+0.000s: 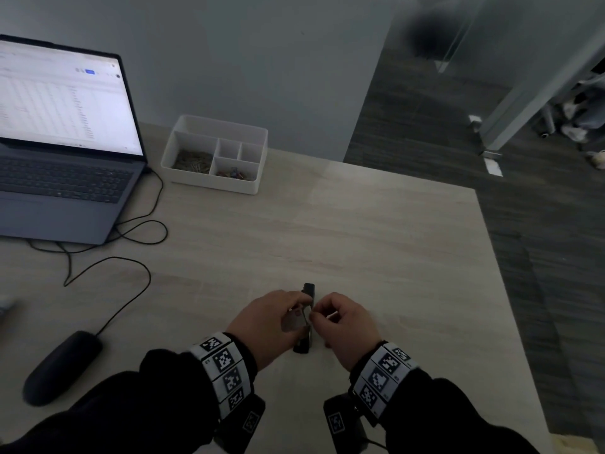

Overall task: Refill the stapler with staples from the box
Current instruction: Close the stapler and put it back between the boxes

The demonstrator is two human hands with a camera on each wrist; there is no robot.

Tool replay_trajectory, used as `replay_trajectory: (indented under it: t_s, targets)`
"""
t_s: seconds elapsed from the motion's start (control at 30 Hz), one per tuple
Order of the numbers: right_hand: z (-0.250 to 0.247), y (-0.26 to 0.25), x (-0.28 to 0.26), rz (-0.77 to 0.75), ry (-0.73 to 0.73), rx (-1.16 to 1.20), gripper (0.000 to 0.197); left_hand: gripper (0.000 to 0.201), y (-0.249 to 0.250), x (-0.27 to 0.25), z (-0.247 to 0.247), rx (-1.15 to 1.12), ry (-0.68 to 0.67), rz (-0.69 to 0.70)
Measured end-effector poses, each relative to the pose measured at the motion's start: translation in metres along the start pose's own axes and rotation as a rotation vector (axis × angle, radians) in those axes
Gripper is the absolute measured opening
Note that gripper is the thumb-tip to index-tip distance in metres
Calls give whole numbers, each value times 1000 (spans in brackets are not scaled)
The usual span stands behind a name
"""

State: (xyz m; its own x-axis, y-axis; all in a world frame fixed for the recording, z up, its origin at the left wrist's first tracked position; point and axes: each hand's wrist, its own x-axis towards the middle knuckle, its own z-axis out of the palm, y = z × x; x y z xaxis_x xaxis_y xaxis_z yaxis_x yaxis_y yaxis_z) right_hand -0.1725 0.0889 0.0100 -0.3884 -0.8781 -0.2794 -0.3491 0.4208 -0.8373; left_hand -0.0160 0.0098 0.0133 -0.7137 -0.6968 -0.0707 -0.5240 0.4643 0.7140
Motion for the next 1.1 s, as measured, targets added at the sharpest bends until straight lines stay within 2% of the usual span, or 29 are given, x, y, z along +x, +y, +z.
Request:
replay_trajectory:
  t_s: [0.2, 0.33, 0.43, 0.5, 0.53, 0.6, 0.73, 0.93, 1.1]
  targets:
    - [6, 5, 6, -31, -59, -13, 12, 41, -9, 1, 1, 50, -76, -34]
    - [-5, 15, 10, 2, 12, -42, 14, 37, -37, 1, 3, 0, -49, -277]
    - [-20, 33, 16, 27, 65, -152, 10, 33, -65, 2, 5, 16, -52, -443]
    - [-27, 48, 18, 41, 35, -269, 6, 32, -78, 5, 6, 68, -75, -500]
    - [-28, 56, 18, 55, 1, -319, 14, 31, -83, 8, 6, 89, -84, -518]
    - [-28, 67, 16, 74, -51, -366, 27, 29, -89, 14, 9, 120, -78, -524]
    - [-24, 79, 11, 60, -102, -371, 35, 29, -89, 21, 16, 182, -85, -512]
    - [-22, 84, 13, 53, -188, -395, 37, 35, -83, 25, 20, 300, -164, -507]
    - [-25, 87, 15, 37, -191, -441, 39, 37, -77, 24, 22, 352, -173, -482]
